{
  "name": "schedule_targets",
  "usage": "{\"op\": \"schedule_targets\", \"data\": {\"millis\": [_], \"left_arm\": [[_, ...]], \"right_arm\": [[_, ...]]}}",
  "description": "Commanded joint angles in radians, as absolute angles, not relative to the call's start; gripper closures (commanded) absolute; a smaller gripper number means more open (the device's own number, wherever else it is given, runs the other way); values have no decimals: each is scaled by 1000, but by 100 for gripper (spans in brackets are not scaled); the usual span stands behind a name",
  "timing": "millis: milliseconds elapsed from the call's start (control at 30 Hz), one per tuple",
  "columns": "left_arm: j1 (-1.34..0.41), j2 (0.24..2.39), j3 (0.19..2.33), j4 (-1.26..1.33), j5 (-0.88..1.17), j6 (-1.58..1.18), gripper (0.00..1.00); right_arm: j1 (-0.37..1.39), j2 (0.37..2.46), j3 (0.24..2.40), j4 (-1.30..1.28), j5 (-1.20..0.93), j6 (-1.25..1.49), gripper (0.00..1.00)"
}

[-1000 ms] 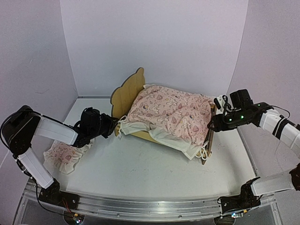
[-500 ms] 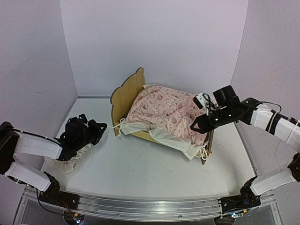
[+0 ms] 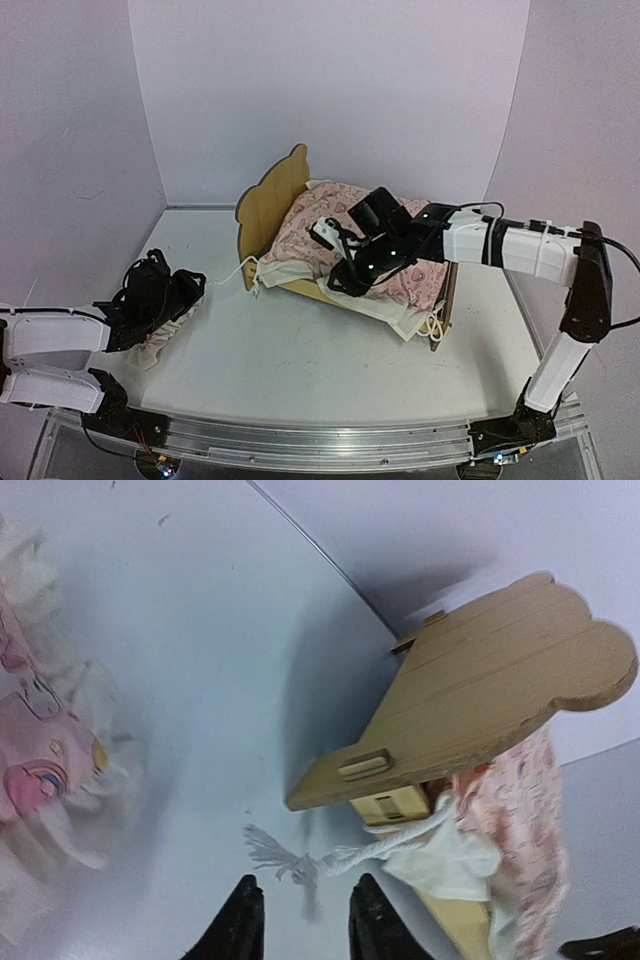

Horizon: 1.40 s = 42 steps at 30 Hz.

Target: Set up the pet bed

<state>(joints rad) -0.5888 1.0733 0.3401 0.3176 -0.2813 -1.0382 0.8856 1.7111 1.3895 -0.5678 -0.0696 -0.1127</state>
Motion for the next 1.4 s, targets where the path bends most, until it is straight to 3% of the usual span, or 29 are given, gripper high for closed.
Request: {"op": "schedule_targets", "data": {"millis": [0,200,467,567,600,700,833,1033,1133,1367], "left_arm": [[-614,1052,470,85,-408,-920,60],[-716,1057,539,22,-357,-873,50],[-758,1081,523,177,-190,-927,46],[-757,1127,511,243,-138,-977,44],[-757,1141,509,265,-121,-996,43],[-755,1192,523,302,-93,-1090,43],[-745,1290,559,350,-40,-1209,45],[-718,1486,569,600,123,-1429,42],[-718,1572,537,816,131,-1533,40],[-757,1731,616,963,88,-1637,33]], "right_arm": [[943,1813,1505,-537,50,-139,61],[986,1927,1581,-537,248,-92,53],[1051,2018,1576,-536,485,-137,54],[1073,2035,1529,-468,590,-164,58],[1075,2035,1518,-452,601,-169,65],[1083,2000,1484,-414,592,-163,88],[1085,1933,1437,-402,530,-137,100],[1085,1823,1355,-404,388,-94,100],[1082,1783,1324,-405,346,-75,100],[1062,1737,1269,-390,248,-40,100]]}}
